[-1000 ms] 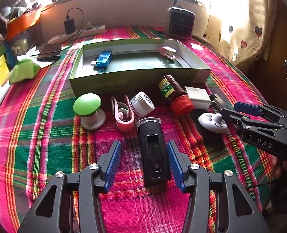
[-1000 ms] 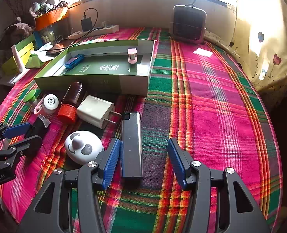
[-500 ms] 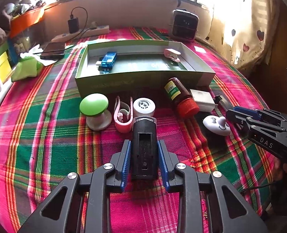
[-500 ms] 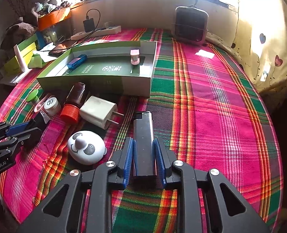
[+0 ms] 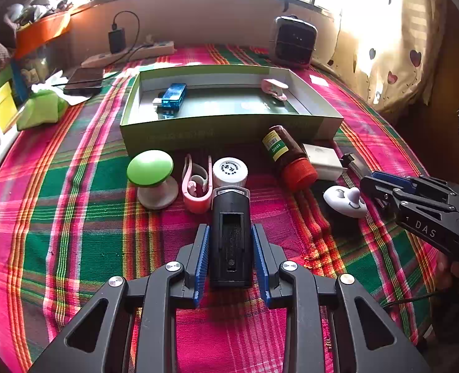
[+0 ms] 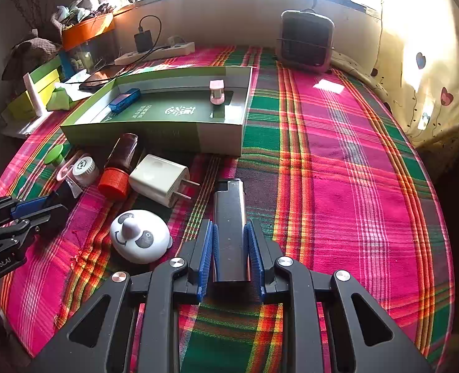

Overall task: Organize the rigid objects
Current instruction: 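Lift the flashlight and lighter and carry both toward the green box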

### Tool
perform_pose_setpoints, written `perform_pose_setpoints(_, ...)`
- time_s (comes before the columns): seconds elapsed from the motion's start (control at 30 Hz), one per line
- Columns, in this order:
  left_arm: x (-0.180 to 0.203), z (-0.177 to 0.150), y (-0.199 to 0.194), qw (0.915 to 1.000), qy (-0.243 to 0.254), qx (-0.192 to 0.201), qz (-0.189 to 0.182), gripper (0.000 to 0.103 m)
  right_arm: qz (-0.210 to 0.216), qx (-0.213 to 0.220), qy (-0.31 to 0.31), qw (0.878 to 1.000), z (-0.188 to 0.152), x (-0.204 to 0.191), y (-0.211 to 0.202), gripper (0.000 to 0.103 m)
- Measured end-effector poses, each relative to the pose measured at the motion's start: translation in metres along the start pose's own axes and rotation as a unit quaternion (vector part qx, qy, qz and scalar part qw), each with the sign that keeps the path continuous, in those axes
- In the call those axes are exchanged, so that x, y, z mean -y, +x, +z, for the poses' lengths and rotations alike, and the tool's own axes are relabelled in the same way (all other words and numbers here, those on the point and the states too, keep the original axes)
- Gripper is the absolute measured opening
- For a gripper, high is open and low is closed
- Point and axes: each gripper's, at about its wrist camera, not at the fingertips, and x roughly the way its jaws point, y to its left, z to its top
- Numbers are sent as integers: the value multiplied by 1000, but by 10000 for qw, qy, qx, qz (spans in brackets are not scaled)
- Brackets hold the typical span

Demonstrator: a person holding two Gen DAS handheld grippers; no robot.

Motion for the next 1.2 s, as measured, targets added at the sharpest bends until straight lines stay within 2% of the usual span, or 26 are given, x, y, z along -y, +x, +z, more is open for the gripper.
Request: perform_pose_setpoints(1.2,-8,17,-15,9993,-85,331,-160,26,168,326,99,9993,8,3,-20,24)
